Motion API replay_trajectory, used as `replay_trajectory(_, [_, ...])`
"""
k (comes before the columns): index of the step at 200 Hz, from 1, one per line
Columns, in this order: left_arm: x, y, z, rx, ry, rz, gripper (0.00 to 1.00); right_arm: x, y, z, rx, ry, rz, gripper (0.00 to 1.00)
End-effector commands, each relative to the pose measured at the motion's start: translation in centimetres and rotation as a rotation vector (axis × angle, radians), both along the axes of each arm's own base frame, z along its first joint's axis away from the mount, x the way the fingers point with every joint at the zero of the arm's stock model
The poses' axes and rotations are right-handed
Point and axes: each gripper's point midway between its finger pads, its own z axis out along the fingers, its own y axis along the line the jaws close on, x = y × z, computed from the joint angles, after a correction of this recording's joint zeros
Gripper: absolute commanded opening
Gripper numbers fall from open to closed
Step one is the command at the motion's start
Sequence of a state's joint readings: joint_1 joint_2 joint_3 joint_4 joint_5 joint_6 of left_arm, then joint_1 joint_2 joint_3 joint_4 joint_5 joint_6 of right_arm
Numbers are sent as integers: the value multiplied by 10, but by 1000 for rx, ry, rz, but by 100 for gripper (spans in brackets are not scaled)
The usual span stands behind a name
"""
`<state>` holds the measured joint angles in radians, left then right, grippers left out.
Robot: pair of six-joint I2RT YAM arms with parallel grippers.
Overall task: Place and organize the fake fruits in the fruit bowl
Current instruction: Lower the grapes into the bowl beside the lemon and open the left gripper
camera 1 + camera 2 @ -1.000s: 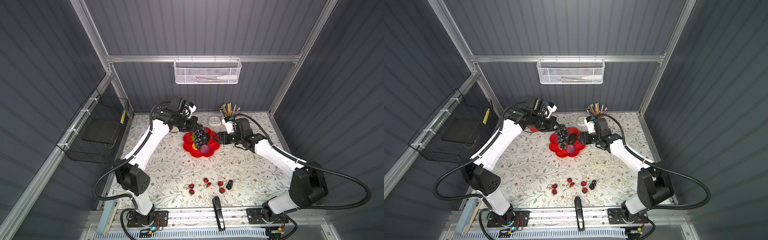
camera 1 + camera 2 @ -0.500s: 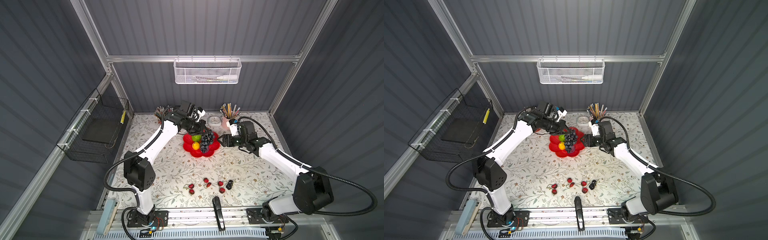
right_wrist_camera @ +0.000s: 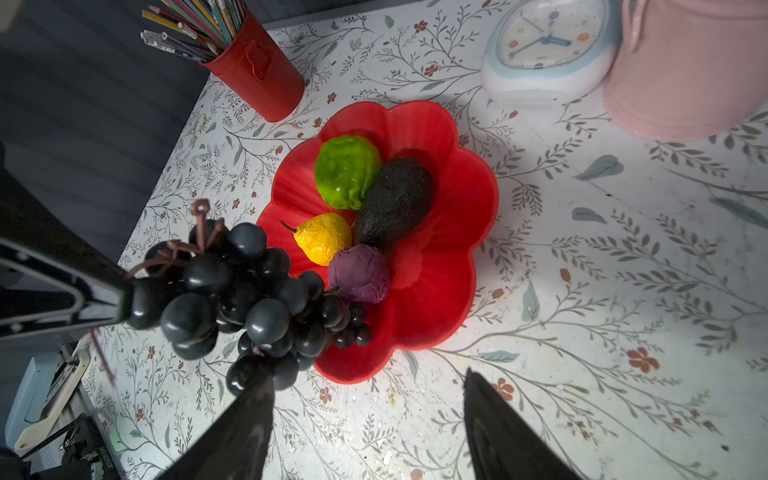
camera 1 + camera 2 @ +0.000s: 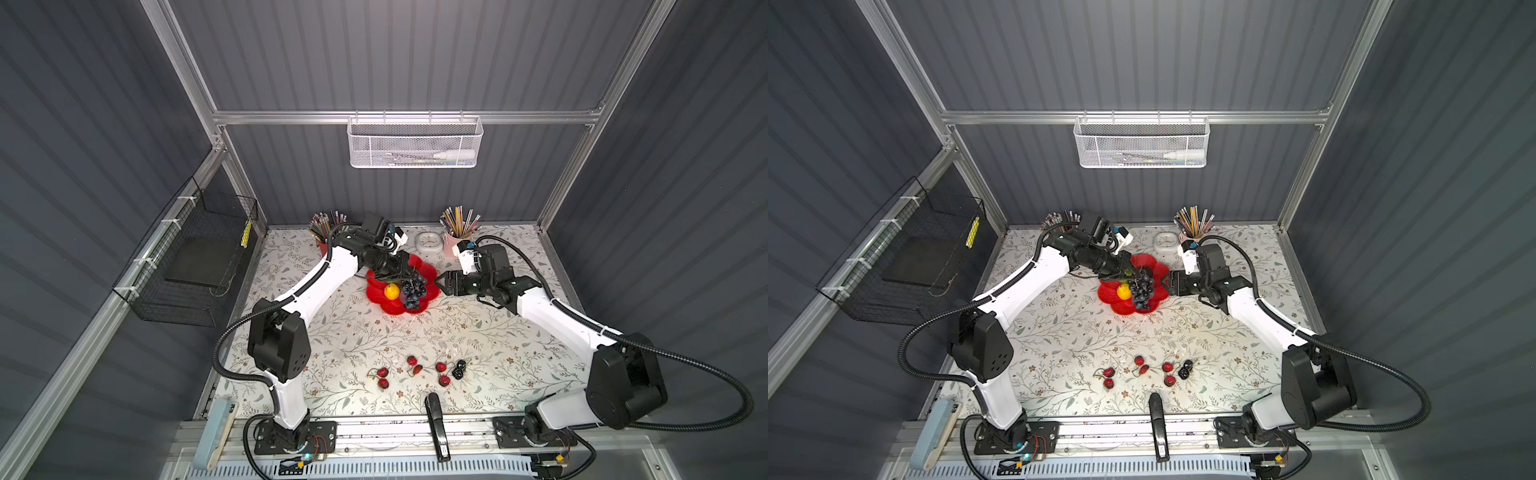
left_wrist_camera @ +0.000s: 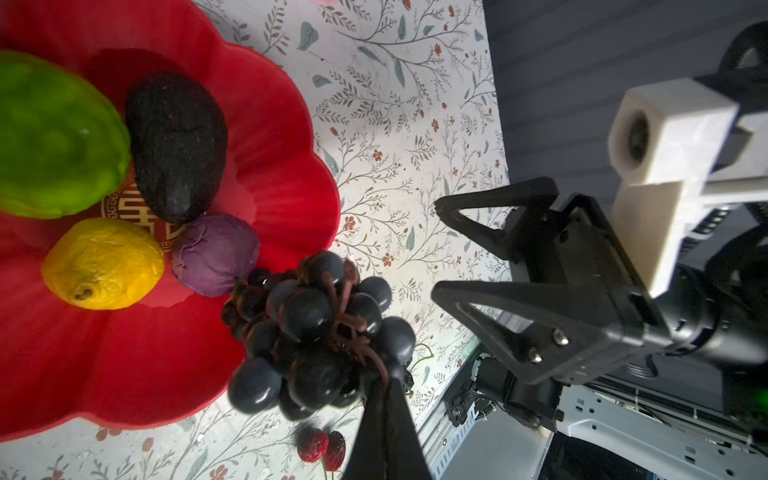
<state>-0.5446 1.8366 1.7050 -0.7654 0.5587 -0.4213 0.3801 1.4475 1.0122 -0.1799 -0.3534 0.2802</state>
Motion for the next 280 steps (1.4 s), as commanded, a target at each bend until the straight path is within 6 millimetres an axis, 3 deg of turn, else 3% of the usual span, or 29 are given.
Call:
replay_trajectory(1, [-7, 10, 11, 26, -49, 1, 0, -3, 4, 6, -9, -23, 20, 72])
replay_trajectory(70, [4, 50, -7, 70, -29, 102, 0, 1, 18, -1, -40, -17, 44, 71])
replay_trajectory(119, [18, 80, -30, 92, 23, 192, 0, 4, 30, 8, -3, -63, 58, 71])
replay_trajectory(200, [43, 88, -57, 123, 42, 216, 0, 10, 77, -4, 11, -36, 185, 70])
replay_trajectory(280, [73, 92, -81, 146, 48, 225, 4, -1, 95, -28, 26, 28, 216, 68])
